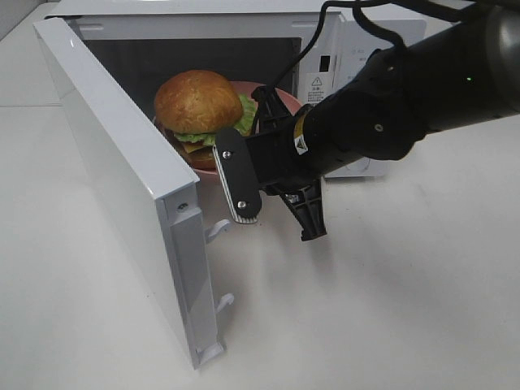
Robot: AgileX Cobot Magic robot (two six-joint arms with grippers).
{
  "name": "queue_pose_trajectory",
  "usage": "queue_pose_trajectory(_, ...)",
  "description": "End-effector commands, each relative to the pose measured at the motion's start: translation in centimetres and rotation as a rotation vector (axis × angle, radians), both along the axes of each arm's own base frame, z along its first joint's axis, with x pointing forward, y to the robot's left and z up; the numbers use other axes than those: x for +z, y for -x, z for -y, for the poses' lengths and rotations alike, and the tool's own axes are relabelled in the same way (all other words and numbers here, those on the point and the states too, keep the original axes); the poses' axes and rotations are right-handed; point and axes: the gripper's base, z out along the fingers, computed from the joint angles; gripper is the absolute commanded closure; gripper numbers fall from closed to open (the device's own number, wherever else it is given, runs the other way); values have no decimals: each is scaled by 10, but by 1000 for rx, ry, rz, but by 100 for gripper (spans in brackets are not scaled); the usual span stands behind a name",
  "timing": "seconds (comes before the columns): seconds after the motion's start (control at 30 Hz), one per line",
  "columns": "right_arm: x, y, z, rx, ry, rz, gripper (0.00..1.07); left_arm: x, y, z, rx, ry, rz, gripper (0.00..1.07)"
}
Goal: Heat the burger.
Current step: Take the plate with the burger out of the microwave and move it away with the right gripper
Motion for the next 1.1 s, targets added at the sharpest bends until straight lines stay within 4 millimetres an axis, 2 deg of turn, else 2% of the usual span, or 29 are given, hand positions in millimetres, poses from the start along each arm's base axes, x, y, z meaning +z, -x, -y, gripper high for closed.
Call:
queue_pose_trajectory(0.03, 16, 7, 6, -5, -67, 41, 107, 0, 2, 0, 3, 2, 19, 6)
queue_pose_trajectory(0.4, 22, 38, 30, 1, -74, 43, 107, 0, 2, 0, 3, 2, 19, 6)
queue_pose_trajectory(0.63, 37, 67, 53, -2, -94, 65, 107, 0, 2, 0, 3, 2, 19, 6)
queue_pose_trajectory(0.73, 39, 71, 56, -5, -91, 66, 107, 0, 2, 0, 3, 2, 19, 6)
queue_pose_trajectory(0.8, 42, 84, 68, -18, -74, 56, 107, 0, 2, 0, 3, 2, 19, 6)
queue_pose_trajectory(0.9, 43, 87, 71, -23, -67, 53, 107, 0, 2, 0, 3, 2, 19, 6)
queue_pose_trajectory(0.97, 49, 101, 85, -41, -44, 46, 107, 0, 2, 0, 3, 2, 19, 6)
queue_pose_trajectory(1.07, 50, 104, 87, -45, -41, 46, 107, 0, 2, 0, 3, 2, 19, 6)
queue_pose_trajectory(1.1, 54, 111, 94, -54, -36, 49, 107, 0, 2, 0, 3, 2, 19, 6)
